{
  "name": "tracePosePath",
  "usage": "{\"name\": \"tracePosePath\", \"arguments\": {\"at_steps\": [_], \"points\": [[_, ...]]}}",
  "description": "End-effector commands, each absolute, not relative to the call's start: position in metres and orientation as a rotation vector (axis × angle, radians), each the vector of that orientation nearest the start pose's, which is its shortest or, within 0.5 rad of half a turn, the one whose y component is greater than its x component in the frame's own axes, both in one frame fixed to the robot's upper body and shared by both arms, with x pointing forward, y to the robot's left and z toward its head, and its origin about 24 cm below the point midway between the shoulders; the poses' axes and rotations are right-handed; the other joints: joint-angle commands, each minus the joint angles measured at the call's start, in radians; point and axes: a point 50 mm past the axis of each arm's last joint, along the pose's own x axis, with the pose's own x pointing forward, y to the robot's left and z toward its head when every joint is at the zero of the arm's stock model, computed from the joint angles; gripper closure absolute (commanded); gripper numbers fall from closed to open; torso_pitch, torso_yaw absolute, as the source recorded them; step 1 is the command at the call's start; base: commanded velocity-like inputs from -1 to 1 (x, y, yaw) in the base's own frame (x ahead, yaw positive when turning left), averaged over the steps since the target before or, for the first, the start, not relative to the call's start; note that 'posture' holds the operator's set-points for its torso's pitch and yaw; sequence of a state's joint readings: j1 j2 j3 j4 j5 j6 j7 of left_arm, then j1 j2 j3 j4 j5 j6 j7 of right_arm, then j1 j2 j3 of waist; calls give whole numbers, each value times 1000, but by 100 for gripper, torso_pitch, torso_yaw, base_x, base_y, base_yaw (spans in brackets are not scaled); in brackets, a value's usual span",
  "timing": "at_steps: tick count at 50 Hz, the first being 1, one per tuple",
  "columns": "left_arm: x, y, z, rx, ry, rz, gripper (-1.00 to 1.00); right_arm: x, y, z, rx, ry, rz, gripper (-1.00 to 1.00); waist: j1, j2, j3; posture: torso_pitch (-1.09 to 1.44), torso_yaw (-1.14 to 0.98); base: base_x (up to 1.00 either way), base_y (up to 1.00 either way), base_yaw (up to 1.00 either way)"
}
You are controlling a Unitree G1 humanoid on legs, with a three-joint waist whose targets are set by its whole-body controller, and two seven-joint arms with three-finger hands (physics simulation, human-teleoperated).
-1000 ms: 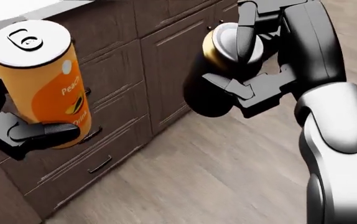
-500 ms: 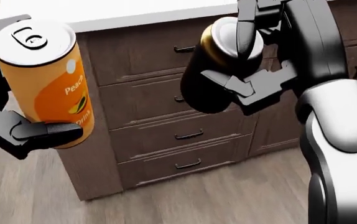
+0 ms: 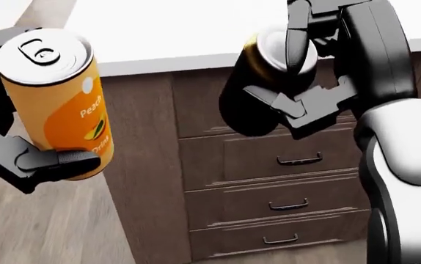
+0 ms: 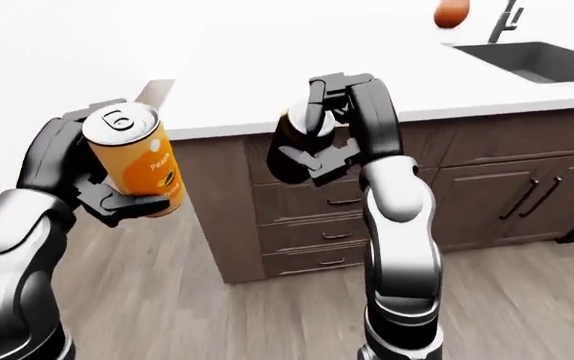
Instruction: Move the drinks to the dining counter.
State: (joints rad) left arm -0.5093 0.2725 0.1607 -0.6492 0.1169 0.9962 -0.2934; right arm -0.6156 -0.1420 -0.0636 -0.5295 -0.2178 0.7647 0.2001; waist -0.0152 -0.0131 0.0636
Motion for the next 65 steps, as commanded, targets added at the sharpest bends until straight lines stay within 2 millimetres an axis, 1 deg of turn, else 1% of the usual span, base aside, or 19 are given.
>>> {"name": "tracePosePath", "arguments": {"at_steps": [1, 4, 6, 7, 9, 11, 17, 20, 21, 24, 29, 32, 33, 39, 46, 47, 49, 62, 65], "points": [[266, 186, 246, 301, -222, -22, 100, 280, -138, 271, -285, -453, 85, 100, -2, -12, -26, 0, 0, 86, 0, 0], [266, 185, 249, 301, -226, -22, 100, 280, -137, 276, -259, -475, 81, 100, -11, -9, -20, 0, 0, 76, 0, 0], [266, 185, 250, 304, -227, -25, 100, 280, -137, 278, -259, -476, 80, 100, -4, -18, -38, 0, 0, 0, 0, 0], [266, 185, 251, 304, -229, -24, 100, 280, -137, 278, -263, -475, 80, 100, -5, 2, -34, 0, 0, 0, 0, 0], [265, 185, 254, 305, -234, -24, 100, 279, -138, 280, -267, -482, 78, 100, -4, 108, -46, 0, 0, 0, 0, 0], [266, 185, 255, 305, -235, -23, 100, 279, -138, 283, -268, -489, 76, 100, 15, 87, 0, 0, 0, 0, 0, 0], [274, 184, 268, 330, -250, -30, 100, 283, -140, 297, -298, -497, 69, 100, 20, 24, 13, 0, 0, 0, 0, 0], [284, 181, 281, 351, -269, -45, 100, 290, -140, 310, -303, -511, 74, 100, 3, -52, -14, 0, 0, 0, 0, 0], [289, 180, 284, 346, -272, -49, 100, 292, -140, 314, -302, -516, 75, 100, 16, -27, -17, 0, 0, 0, 0, 0], [303, 175, 289, 354, -282, -64, 100, 300, -142, 323, -289, -518, 71, 100, 10, -40, -22, 0, 0, 0, 0, 0], [321, 165, 298, 351, -302, -94, 100, 313, -146, 332, -306, -520, 68, 100, 15, -14, -16, 0, 0, 0, 0, 0], [327, 162, 300, 348, -308, -101, 100, 318, -147, 337, -311, -525, 68, 100, 7, 53, -32, 0, 0, 0, 0, 0], [327, 161, 300, 349, -308, -104, 100, 318, -147, 338, -316, -528, 71, 100, 8, 9, -25, 0, 0, 0, 0, 0], [323, 164, 300, 351, -305, -104, 100, 316, -149, 339, -317, -527, 65, 100, 25, 1, -50, 0, 0, 0, 0, 0], [329, 164, 298, 341, -305, -99, 100, 316, -149, 339, -319, -522, 66, 100, 27, 0, -47, 0, 0, 0, 0, 0], [330, 164, 297, 341, -304, -98, 100, 317, -149, 339, -317, -524, 67, 100, 26, 8, -71, 0, 0, 7, 0, 0], [331, 163, 297, 338, -304, -100, 100, 318, -148, 338, -318, -523, 68, 100, 26, 12, -52, 0, 0, 15, 0, 0], [333, 162, 296, 341, -302, -98, 100, 316, -149, 339, -314, -534, 67, 100, 17, 1, -28, 0, 0, 15, 0, 0], [332, 163, 296, 343, -302, -97, 100, 318, -149, 338, -308, -530, 64, 100, 5, 36, -38, 0, 0, 0, 0, 0]]}}
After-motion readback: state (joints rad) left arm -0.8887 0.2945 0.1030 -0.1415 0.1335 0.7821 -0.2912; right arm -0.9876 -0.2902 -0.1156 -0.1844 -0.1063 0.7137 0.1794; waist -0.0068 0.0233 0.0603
